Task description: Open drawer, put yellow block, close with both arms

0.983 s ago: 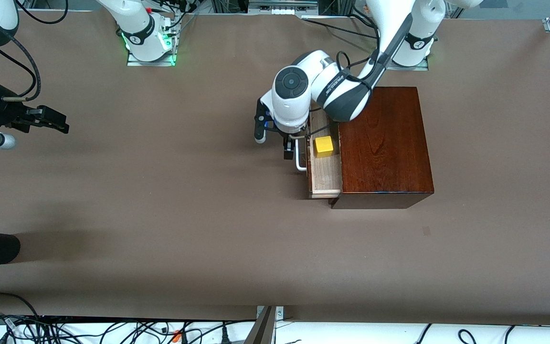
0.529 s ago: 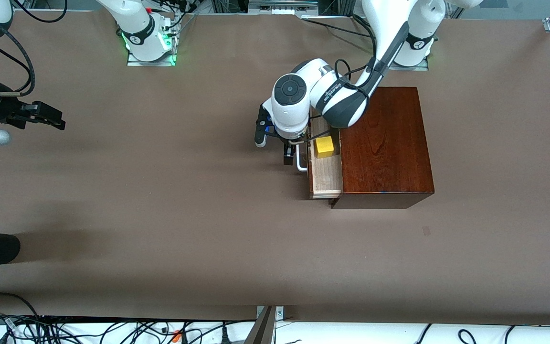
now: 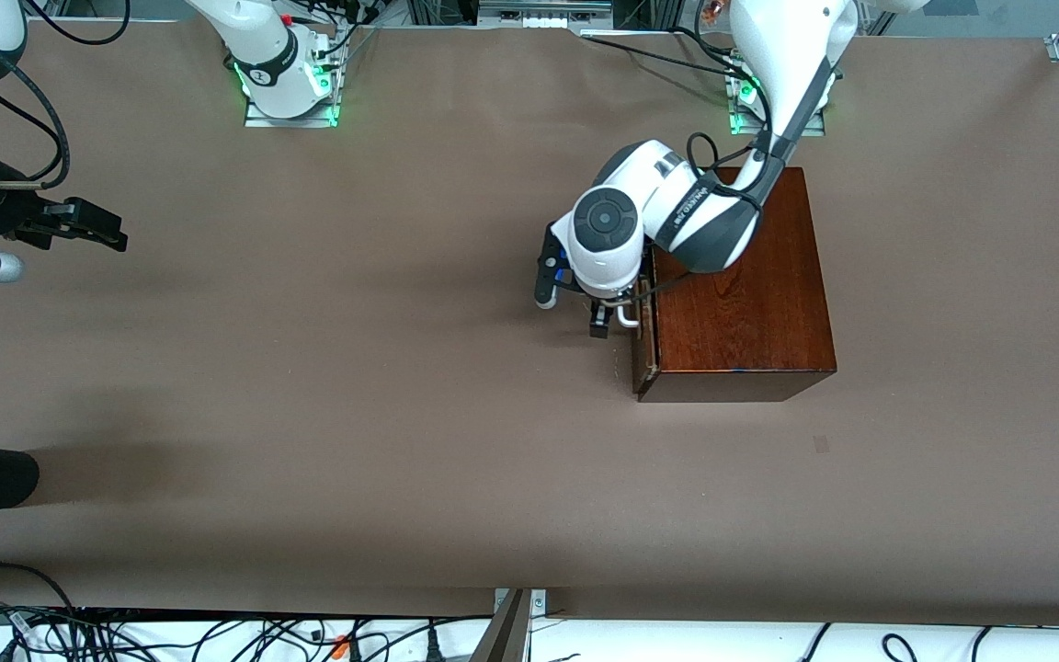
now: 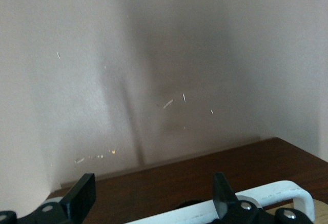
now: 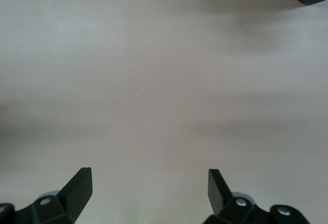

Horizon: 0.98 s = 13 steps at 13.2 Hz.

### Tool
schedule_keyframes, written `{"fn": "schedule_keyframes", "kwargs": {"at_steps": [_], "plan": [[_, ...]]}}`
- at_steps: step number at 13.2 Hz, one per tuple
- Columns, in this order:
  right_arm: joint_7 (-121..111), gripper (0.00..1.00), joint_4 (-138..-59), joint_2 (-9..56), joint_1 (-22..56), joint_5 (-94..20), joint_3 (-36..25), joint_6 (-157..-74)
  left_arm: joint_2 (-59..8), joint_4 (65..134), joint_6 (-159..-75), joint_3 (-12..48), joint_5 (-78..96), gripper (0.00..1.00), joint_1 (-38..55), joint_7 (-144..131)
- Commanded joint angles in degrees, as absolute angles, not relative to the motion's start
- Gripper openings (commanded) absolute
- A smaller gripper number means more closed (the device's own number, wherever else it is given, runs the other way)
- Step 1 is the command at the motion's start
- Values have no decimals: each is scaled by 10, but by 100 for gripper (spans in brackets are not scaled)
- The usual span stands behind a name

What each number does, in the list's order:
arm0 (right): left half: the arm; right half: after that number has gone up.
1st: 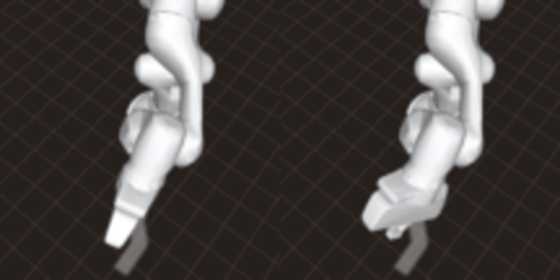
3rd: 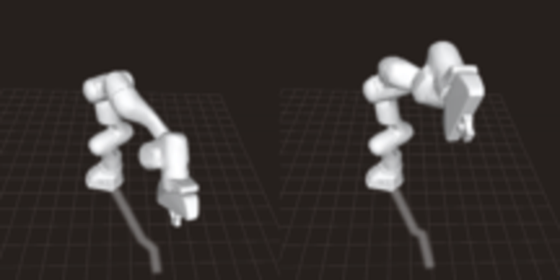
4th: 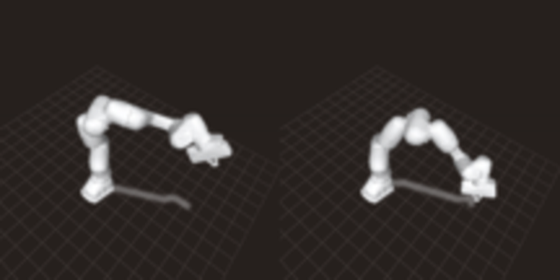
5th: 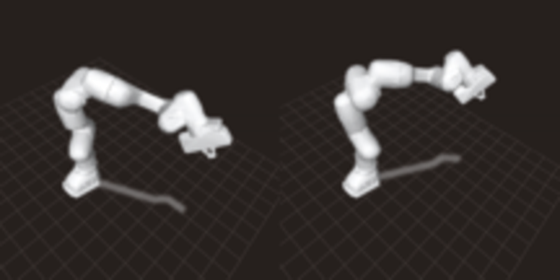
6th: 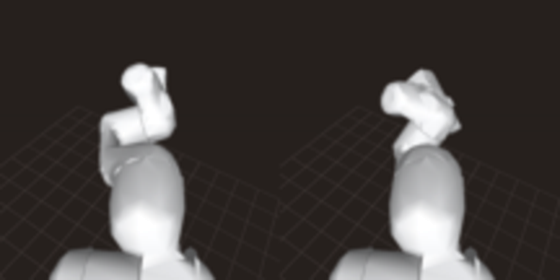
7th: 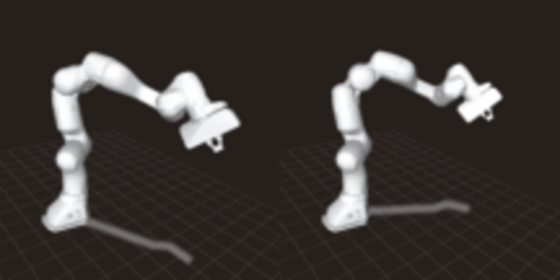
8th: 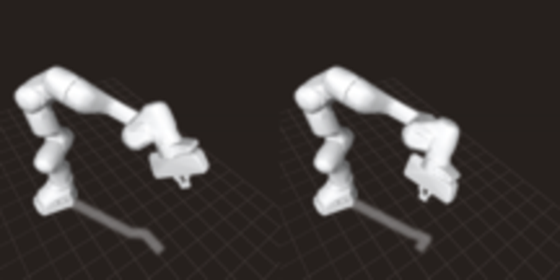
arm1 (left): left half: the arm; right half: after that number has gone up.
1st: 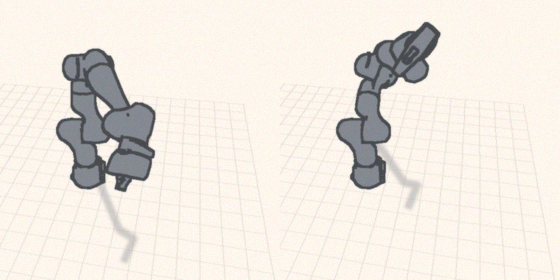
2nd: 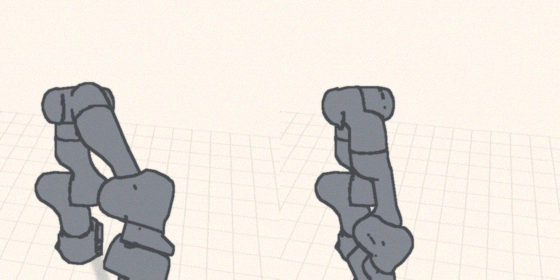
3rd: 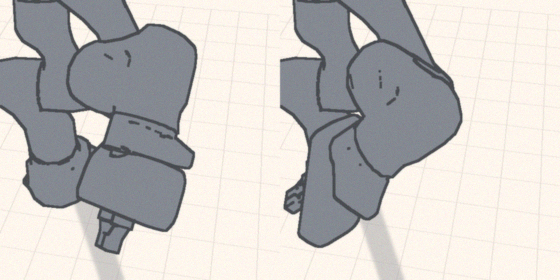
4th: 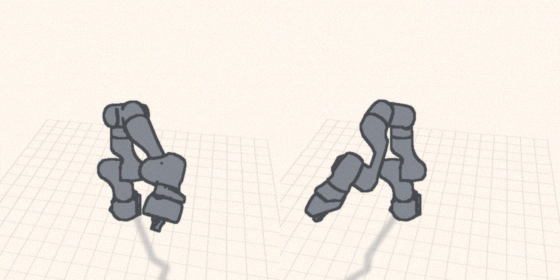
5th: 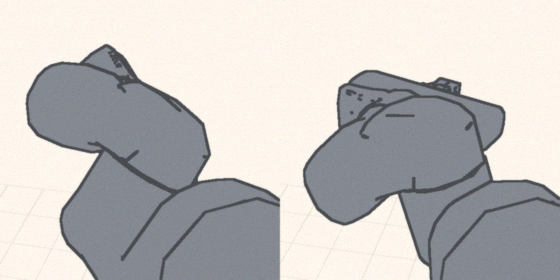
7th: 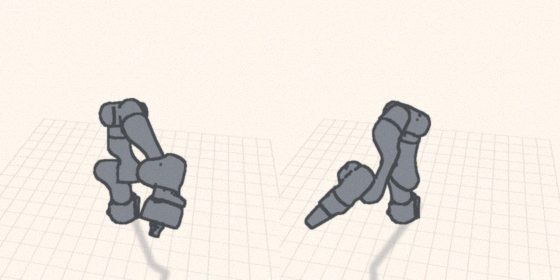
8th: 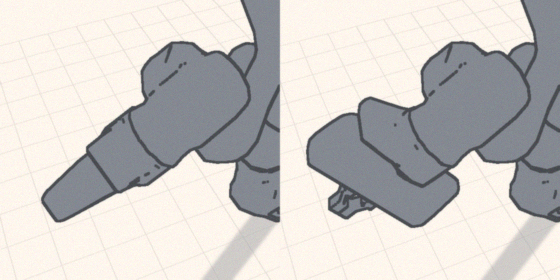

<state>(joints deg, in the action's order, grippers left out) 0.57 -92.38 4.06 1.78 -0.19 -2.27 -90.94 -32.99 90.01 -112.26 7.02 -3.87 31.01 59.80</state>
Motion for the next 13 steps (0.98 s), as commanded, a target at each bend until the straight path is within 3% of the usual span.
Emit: {"fn": "schedule_keyframes", "kwargs": {"at_steps": [1, 8, 13], "plan": [[8, 100, -919, 38, 11, 3, -16, -902, -319, 896, -1098, 66, -59, 100, 307, 622], [7, 100, -921, 38, 11, 6, -16, -903, -305, 891, -1104, 72, -34, 100, 306, 596], [7, 100, -921, 39, 11, 7, -16, -904, -251, 885, -1089, 73, 52, 100, 307, 383]]}}
